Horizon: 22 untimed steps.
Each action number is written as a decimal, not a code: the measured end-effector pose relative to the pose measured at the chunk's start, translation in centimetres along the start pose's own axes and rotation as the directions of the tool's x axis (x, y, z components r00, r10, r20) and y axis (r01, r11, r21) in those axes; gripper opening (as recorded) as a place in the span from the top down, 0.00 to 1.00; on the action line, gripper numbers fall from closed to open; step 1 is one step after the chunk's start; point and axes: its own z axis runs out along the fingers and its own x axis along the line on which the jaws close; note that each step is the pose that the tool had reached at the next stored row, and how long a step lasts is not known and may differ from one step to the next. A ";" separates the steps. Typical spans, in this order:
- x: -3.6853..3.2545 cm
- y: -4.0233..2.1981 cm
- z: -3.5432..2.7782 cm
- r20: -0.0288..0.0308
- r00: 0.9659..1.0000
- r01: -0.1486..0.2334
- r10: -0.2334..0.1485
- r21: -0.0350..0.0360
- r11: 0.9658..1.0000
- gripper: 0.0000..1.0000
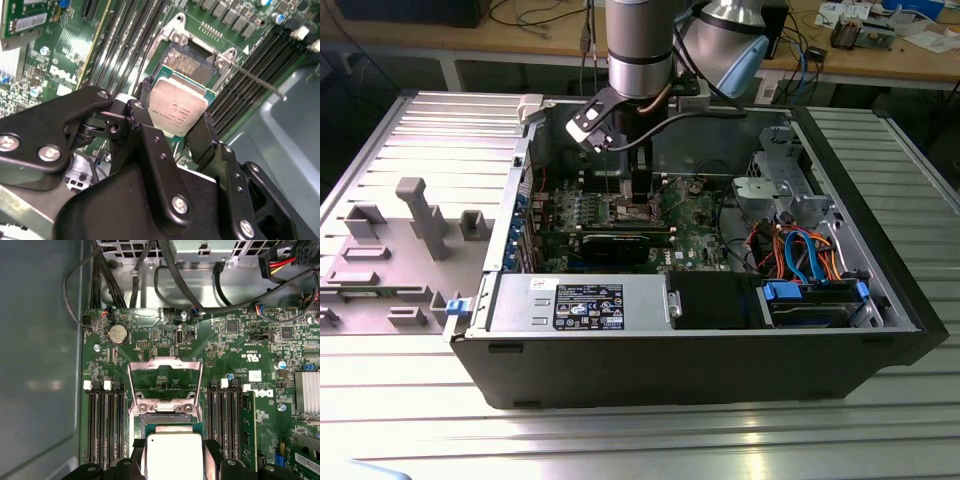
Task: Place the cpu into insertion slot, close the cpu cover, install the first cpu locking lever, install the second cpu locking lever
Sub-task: 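Place the cpu into insertion slot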
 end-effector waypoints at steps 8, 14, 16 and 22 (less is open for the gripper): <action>0.22 -0.11 1.11 -0.001 1.000 0.000 0.000 0.000 1.000 0.46; 0.24 -0.24 2.07 -0.001 1.000 0.000 0.000 0.000 1.000 0.46; 0.24 -0.28 2.40 -0.001 1.000 0.000 0.000 0.000 1.000 0.46; 0.26 -0.45 3.39 -0.001 1.000 -0.001 0.001 0.000 1.000 0.46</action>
